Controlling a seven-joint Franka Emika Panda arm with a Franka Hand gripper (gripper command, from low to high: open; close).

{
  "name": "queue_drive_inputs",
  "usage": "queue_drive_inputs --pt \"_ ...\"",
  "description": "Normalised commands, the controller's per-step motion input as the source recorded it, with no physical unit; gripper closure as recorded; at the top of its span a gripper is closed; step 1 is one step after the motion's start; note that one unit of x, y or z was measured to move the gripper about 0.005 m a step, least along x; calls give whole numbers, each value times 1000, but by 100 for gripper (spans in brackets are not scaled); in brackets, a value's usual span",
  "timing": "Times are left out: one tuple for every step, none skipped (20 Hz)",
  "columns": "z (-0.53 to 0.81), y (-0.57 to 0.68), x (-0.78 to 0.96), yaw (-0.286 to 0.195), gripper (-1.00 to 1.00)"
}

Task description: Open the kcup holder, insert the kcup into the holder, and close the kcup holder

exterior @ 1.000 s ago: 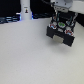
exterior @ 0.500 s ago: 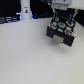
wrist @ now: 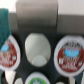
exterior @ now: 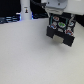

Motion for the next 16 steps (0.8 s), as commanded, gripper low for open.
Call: queue_drive_inputs --pt "0 -202 724 52 -100" --pt "-6 -112 770 53 -100" --pt "-4 -51 774 59 -100" --pt "-26 -20 773 30 -100" --pt "-68 2 735 76 -100" --pt "-81 34 704 90 -100" --pt "-55 137 637 121 -100" --pt "-57 254 555 150 -100" --pt "-99 266 461 179 -100" --pt "-63 202 338 229 -100" --pt "-97 202 309 233 -100" --pt "-142 193 272 233 -100" --pt "-165 187 225 232 -100" --pt "-181 189 201 230 -100" --pt "-193 207 136 226 -100" --pt "-190 215 75 225 -100"
